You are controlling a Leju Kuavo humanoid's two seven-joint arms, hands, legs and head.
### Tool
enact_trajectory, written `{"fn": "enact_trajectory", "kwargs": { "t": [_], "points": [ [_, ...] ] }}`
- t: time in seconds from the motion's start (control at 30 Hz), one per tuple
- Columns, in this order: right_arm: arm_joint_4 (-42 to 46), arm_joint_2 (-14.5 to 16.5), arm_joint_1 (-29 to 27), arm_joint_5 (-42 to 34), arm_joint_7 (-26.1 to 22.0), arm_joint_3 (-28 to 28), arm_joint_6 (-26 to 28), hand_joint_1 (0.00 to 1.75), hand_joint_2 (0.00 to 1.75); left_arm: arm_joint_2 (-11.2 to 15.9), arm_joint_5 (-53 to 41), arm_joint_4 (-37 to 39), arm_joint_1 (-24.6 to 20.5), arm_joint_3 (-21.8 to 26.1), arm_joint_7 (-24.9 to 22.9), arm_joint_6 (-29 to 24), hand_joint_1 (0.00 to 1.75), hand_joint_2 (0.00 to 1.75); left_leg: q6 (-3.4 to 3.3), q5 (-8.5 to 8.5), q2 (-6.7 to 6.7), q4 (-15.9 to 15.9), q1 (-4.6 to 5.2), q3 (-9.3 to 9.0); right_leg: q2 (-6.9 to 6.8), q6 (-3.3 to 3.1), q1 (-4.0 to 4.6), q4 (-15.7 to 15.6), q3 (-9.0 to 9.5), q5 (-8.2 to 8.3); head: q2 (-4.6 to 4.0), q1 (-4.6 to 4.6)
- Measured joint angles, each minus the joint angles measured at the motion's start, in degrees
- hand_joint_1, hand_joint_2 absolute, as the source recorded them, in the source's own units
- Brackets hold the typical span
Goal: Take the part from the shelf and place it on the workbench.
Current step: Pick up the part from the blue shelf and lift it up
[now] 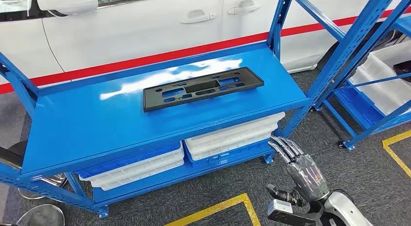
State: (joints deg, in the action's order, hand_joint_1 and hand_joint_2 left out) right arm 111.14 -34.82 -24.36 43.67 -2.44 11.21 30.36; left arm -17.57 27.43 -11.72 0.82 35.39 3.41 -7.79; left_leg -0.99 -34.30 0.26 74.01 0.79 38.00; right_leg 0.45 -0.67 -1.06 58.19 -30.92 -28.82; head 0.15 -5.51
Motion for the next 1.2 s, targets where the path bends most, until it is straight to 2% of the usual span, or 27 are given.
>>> {"fn": "enact_trajectory", "kwargs": {
  "t": [0.07, 0.1, 0.13, 0.17, 0.3, 0.37, 0.43, 0.47, 0.5, 0.53, 0.6, 0.63, 0.67, 0.73, 0.8, 0.83, 0.87, 0.93, 0.97, 1.0, 1.03, 1.1, 1.13, 1.17, 1.2],
  "points": [
    [0.0, 0.0, 0.0, 0.2, 0.0, 0.0, 0.0, 0.00, 0.00, 0.0, 0.0, 0.0, 0.0, 0.0, 0.0, 0.0, 0.00, 0.00, -0.32, 3.13, -0.09, -4.7, 0.01, -1.73, 0.14, 0.12, 0.06, 0.0, 0.62, -0.42, 0.00, 0.00],
    [0.0, 0.0, 0.0, 0.3, 0.0, 0.1, 0.0, 0.00, 0.00, 0.0, 0.0, 0.0, 0.1, 0.0, 0.0, 0.0, 0.00, 0.00, -0.62, 5.25, -0.22, -8.4, 0.08, -3.12, 0.26, 0.30, 0.21, 0.1, 1.11, -0.85, 0.00, -0.01],
    [0.0, 0.0, 0.0, 0.4, 0.0, 0.1, 0.0, 0.00, 0.00, 0.0, 0.0, 0.0, 0.1, 0.0, 0.0, 0.0, 0.00, 0.00, -0.93, 6.49, -0.34, -11.4, 0.11, -4.33, 0.38, 0.54, 0.34, 0.2, 1.39, -1.19, 0.00, -0.01],
    [0.0, 0.0, 0.0, 0.5, 0.1, 0.1, 0.0, 0.00, 0.00, 0.0, 0.0, 0.0, 0.2, 0.0, 0.0, 0.0, 0.00, 0.00, -1.18, 6.91, -0.46, -13.1, 0.18, -5.02, 0.46, 0.82, 0.42, 0.3, 1.49, -1.43, 0.00, -0.01],
    [0.0, 0.0, 0.4, 0.6, 0.1, 0.2, 0.0, 0.00, 0.00, -0.2, 0.0, 0.0, 0.2, 0.0, -0.1, 0.1, 0.00, 0.00, -2.13, 6.77, -0.54, -14.8, -0.06, -5.91, 0.44, 1.98, 0.31, 0.6, 1.46, -2.16, 0.00, -0.04],
    [0.0, 0.0, 0.8, 0.5, 0.1, 0.2, -0.2, 0.00, 0.00, -0.2, -0.1, 0.0, 0.3, 0.0, -0.1, 0.1, 0.00, 0.00, -2.62, 6.84, -0.42, -15.5, -0.35, -6.54, 0.23, 2.58, 0.19, 5.0, -0.74, -4.48, 0.00, -0.08],
    [-0.2, 0.0, 1.4, 0.4, 0.1, 0.3, -0.7, 0.00, 0.00, -0.2, -0.2, 0.0, 0.3, 0.0, -0.1, 0.1, 0.00, 0.00, -2.90, 6.62, -0.34, -15.7, -0.32, -6.73, 0.13, 3.08, 0.01, 12.6, -5.32, -7.16, 0.00, -0.07],
    [-0.4, 0.0, 1.6, 0.2, 0.1, 0.4, -0.9, 0.00, 0.00, -0.2, -0.2, 0.0, 0.3, 0.0, -0.1, 0.1, 0.00, 0.00, -2.96, 6.47, -0.35, -15.6, -0.29, -6.83, 0.12, 3.22, -0.08, 15.2, -7.20, -7.59, 0.00, -0.07],
    [-0.5, 0.0, 1.9, 0.1, 0.1, 0.5, -1.3, 0.00, 0.00, -0.2, -0.2, 0.0, 0.3, 0.0, -0.2, 0.1, 0.00, 0.00, -2.96, 6.25, -0.37, -15.6, -0.27, -7.08, 0.09, 3.29, -0.16, 15.9, -8.16, -6.67, 0.00, -0.07],
    [-0.7, 0.0, 2.3, -0.1, 0.0, 0.6, -1.7, 0.00, 0.00, -0.2, -0.3, 0.0, 0.4, 0.0, -0.2, 0.1, 0.00, 0.00, -2.90, 5.97, -0.40, -15.6, -0.27, -7.48, 0.04, 3.28, -0.20, 14.1, -7.86, -4.55, 0.00, -0.07],
    [-1.1, 0.0, 3.5, -0.5, -0.2, 0.6, -2.6, 0.00, 0.00, -0.2, -0.4, 0.0, 0.4, 0.0, -0.2, 0.1, 0.00, 0.00, -2.61, 5.24, -0.45, -15.7, -0.24, -8.52, -0.14, 2.95, -0.19, 6.5, -5.01, 0.58, 0.00, -0.07],
    [-1.3, 0.0, 4.0, -0.7, -0.4, 0.6, -3.1, 0.00, 0.00, -0.2, -0.4, 0.0, 0.5, 0.0, -0.2, 0.1, 0.00, 0.00, -2.35, 4.89, -0.46, -15.7, -0.14, -8.90, -0.21, 2.65, -0.02, 3.2, -3.55, 1.95, 0.00, -0.07],
    [-1.5, 0.0, 4.5, -0.9, -0.5, 0.6, -3.5, 0.00, 0.00, -0.2, -0.5, 0.0, 0.5, 0.0, -0.2, 0.1, 0.00, 0.00, -2.05, 4.66, -0.47, -15.7, -0.07, -9.06, -0.27, 2.31, 0.17, 1.2, -2.69, 2.38, 0.00, -0.06],
    [-1.8, 0.0, 5.3, -1.2, -0.8, 0.6, -4.2, 0.00, 0.00, -0.2, -0.7, 0.0, 0.5, 0.0, -0.2, 0.1, 0.00, 0.00, -1.46, 4.40, -0.44, -15.9, 0.04, -9.15, -0.27, 1.69, 0.50, 0.3, -2.32, 1.87, 0.00, -0.06],
    [-2.1, 0.0, 5.7, -1.5, -1.1, 0.6, -4.6, 0.00, 0.00, -0.2, -0.8, 0.0, 0.5, 0.1, -0.2, 0.1, 0.00, 0.00, -0.84, 3.91, -0.41, -15.8, 0.13, -9.31, -0.25, 1.18, 0.20, -0.2, -1.90, 1.76, 0.01, -0.05],
    [-2.3, 0.0, 6.0, -1.6, -1.3, 0.6, -4.9, 0.00, 0.00, -0.2, -0.8, 0.0, 0.5, 0.1, -0.3, 0.2, 0.00, 0.00, -0.50, 3.14, -0.43, -14.5, 0.16, -8.86, -0.27, 0.89, 0.01, -0.6, -1.54, 1.70, 0.01, -0.01],
    [-2.5, 0.0, 6.4, -1.7, -1.4, 0.7, -5.1, 0.00, 0.00, -0.1, -0.8, 0.0, 0.5, 0.1, -0.3, 0.3, 0.00, 0.00, -0.18, 1.87, -0.45, -11.9, 0.16, -7.68, -0.30, 0.62, -0.18, -0.9, -1.18, 1.64, 0.01, 0.02],
    [-2.8, 0.0, 7.1, -1.8, -1.7, 0.7, -5.6, 0.00, 0.00, -0.1, -0.8, 0.0, 0.3, 0.1, -0.3, 0.7, 0.00, 0.00, 0.21, -1.21, -0.47, -3.9, 0.07, -3.24, -0.39, 0.18, -0.17, -1.0, -0.72, 1.26, 0.00, 0.08],
    [-3.0, 0.0, 7.2, -1.9, -1.8, 0.7, -5.7, 0.00, 0.00, 0.0, -0.8, 0.0, 0.3, 0.1, -0.3, 0.9, 0.00, 0.00, 0.30, -1.96, -0.46, -0.6, 0.05, -1.04, -0.41, 0.10, -0.15, -1.0, -0.47, 1.02, 0.00, 0.07],
    [-3.1, 0.1, 7.3, -1.9, -1.9, 0.7, -5.8, 0.00, 0.00, 0.0, -0.8, 0.0, 0.2, 0.1, -0.3, 1.1, 0.00, 0.00, 0.34, -1.62, -0.46, 1.1, 0.05, 0.39, -0.40, 0.08, -0.13, -0.9, -0.11, 0.73, 0.00, 0.07],
    [-3.3, 0.1, 7.3, -1.9, -2.0, 0.7, -5.9, 0.00, 0.00, 0.0, -0.8, 0.0, 0.2, 0.1, -0.3, 1.2, 0.00, 0.00, 0.31, 0.02, -0.46, 0.5, 0.05, 0.68, -0.35, 0.12, -0.13, -0.9, 0.38, 0.38, 0.00, 0.07],
    [-3.5, 0.1, 7.5, -2.0, -2.2, 0.9, -6.2, 0.00, 0.00, 0.0, -0.7, 0.0, 0.3, 0.1, -0.3, 1.4, 0.00, 0.00, 0.00, 5.27, -0.46, -6.1, 0.05, -1.44, -0.20, 0.38, -0.15, -0.9, 1.62, -0.50, 0.00, 0.07],
    [-3.5, 0.1, 7.7, -2.1, -2.3, 1.0, -6.4, 0.00, 0.00, 0.1, -0.7, 0.0, 0.3, 0.1, -0.4, 1.5, 0.00, 0.00, -0.22, 7.18, -0.48, -9.6, 0.09, -2.83, -0.09, 0.63, -0.03, -0.8, 2.11, -0.97, 0.00, 0.07],
    [-3.6, 0.1, 7.9, -2.2, -2.4, 1.0, -6.6, 0.00, 0.00, 0.1, -0.7, 0.0, 0.4, 0.1, -0.4, 1.7, 0.00, 0.00, -0.56, 8.00, -0.52, -12.3, 0.13, -3.93, 0.00, 0.92, 0.08, -0.7, 2.31, -1.33, 0.00, 0.07],
    [-3.6, 0.1, 8.1, -2.3, -2.5, 1.1, -6.9, 0.00, 0.00, 0.2, -0.6, 0.0, 0.4, 0.1, -0.5, 1.9, 0.00, 0.00, -0.90, 8.01, -0.57, -13.7, 0.19, -4.49, 0.07, 1.22, 0.17, -0.7, 2.30, -1.55, 0.00, 0.07]
  ]
}}
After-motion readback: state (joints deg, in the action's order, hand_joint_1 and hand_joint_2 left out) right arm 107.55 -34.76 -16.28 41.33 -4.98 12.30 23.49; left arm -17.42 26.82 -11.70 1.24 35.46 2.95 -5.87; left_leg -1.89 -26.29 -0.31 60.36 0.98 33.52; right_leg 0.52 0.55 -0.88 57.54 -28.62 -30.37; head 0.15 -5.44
